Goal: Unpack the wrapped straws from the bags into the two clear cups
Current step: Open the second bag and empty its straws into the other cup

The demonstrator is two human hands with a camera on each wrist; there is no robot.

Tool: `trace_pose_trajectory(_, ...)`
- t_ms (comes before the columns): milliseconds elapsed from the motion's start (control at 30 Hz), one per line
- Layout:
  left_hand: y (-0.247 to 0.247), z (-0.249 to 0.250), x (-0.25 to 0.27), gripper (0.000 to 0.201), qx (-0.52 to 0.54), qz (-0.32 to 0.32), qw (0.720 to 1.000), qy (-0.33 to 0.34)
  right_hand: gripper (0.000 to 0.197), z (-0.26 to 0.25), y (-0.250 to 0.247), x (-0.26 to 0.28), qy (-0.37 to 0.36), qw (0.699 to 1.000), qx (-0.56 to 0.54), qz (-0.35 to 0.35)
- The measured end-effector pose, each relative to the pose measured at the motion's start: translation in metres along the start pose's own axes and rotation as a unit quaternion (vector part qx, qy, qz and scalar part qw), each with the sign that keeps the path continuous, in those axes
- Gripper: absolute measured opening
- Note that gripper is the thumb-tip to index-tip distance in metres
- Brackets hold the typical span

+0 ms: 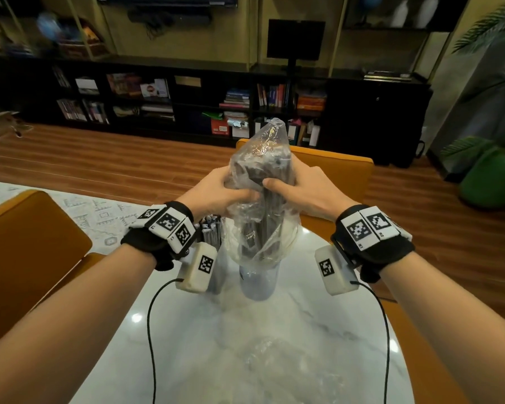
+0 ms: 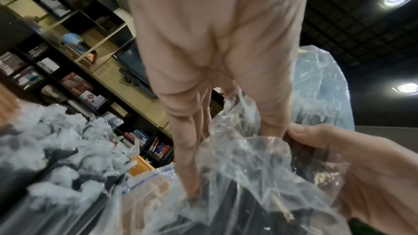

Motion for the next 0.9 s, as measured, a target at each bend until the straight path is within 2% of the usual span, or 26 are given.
trace_pose_trajectory(100,-0.006,0.001,0.002,0.015,-0.052,0.034,0.998,0.002,0.039,-0.001,-0.009,-0.001,0.012,1.000,0.012,0.004)
trace_pose_trajectory(167,-0.008,0.001,0.001,0.021,-0.048,0.051,0.998,0.003,0.033,0.000,-0.013,-0.003,0.019,0.999,0.026,0.019)
trace_pose_trajectory(267,-0.005,0.002,0.001,0.040,-0.029,0.052,0.998,0.002,0.041,0.001,-0.015,-0.005,0.004,0.999,0.023,0.046)
trace_pose_trajectory(333,-0.002,0.002,-0.001,0.044,-0.014,0.049,0.999,-0.001,0.042,0.000,-0.014,-0.005,-0.011,0.998,0.008,0.060)
trace_pose_trajectory(467,0.000,0.001,-0.002,0.035,0.013,0.022,1.000,-0.010,0.034,-0.001,-0.013,-0.004,-0.020,0.997,-0.008,0.071)
trace_pose_trajectory(533,-0.001,0.002,-0.003,0.031,0.019,0.031,0.999,-0.004,0.033,-0.002,-0.015,-0.003,-0.031,0.997,0.015,0.076)
trace_pose_trajectory(667,-0.004,0.009,-0.005,0.038,0.025,0.066,0.997,0.009,0.036,-0.009,-0.021,-0.006,-0.054,0.991,0.066,0.102)
trace_pose_trajectory(900,-0.003,0.015,-0.010,0.040,0.029,0.082,0.996,0.017,0.033,-0.006,-0.026,-0.008,-0.047,0.991,0.044,0.120)
Point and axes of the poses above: each hand's wrist, its own x-axis away from the middle knuckle, its own y-axis out of the palm, z = x × y, the point moved 3 cm from there along -x, towards the middle knuckle, and after that the axes turned 15 degrees about -x, right-handed, at the moved point
